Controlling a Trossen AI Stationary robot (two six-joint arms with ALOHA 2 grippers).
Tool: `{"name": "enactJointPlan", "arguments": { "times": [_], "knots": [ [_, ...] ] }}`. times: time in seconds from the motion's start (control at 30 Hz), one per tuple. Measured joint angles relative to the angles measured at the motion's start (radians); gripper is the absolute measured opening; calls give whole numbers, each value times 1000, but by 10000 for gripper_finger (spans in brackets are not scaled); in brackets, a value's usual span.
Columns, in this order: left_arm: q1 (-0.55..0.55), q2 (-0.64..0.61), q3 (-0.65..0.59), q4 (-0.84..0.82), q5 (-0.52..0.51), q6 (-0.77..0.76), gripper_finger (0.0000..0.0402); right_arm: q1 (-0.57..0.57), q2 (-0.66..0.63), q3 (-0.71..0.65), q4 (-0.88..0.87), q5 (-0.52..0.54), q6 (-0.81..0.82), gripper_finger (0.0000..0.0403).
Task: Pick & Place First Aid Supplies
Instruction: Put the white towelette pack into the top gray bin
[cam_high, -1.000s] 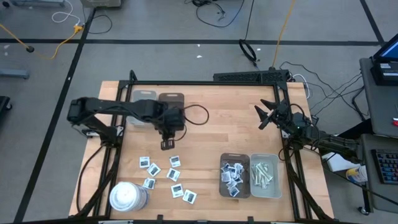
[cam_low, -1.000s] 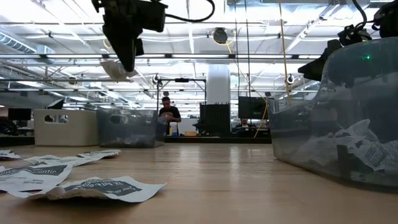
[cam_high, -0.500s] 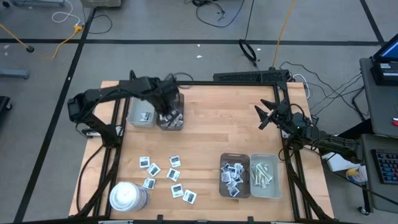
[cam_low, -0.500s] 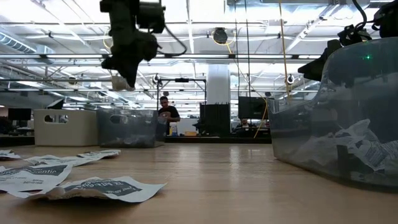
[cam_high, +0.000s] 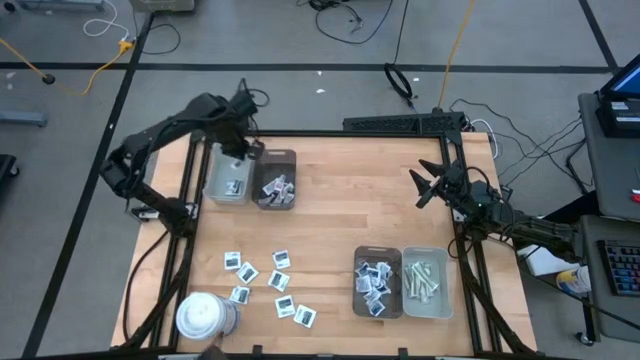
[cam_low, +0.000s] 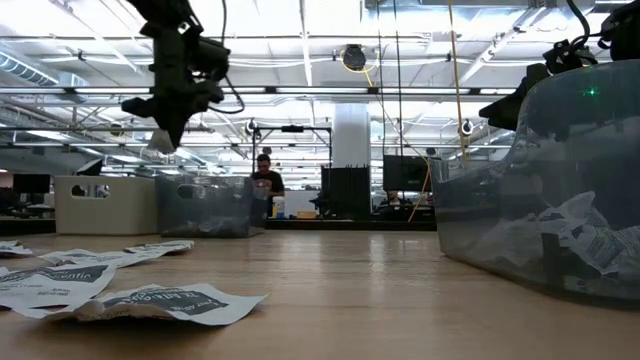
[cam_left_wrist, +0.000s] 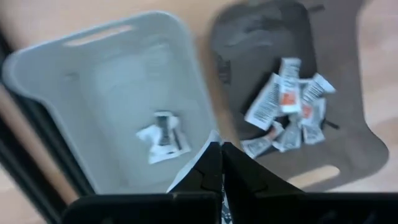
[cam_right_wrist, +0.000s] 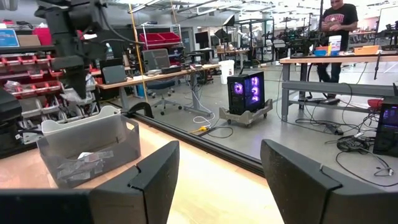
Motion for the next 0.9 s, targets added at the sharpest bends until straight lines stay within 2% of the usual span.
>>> {"name": "enactJointPlan", "arguments": {
  "times": [0.17, 0.33, 0.73, 0.9],
  "knots": [
    [102, -52, -1, -41, -11, -8, 5, 0, 0, 0, 0, 0, 0, 219],
    [120, -95, -86, -4, -32, -25, 4, 0, 0, 0, 0, 0, 0, 221],
    [8, -107, -411, 242, -76, -128, 3, 0, 0, 0, 0, 0, 0, 221],
    [-23, -107, -492, 326, -77, -167, 3, 0, 0, 0, 0, 0, 0, 220]
  ]
}}
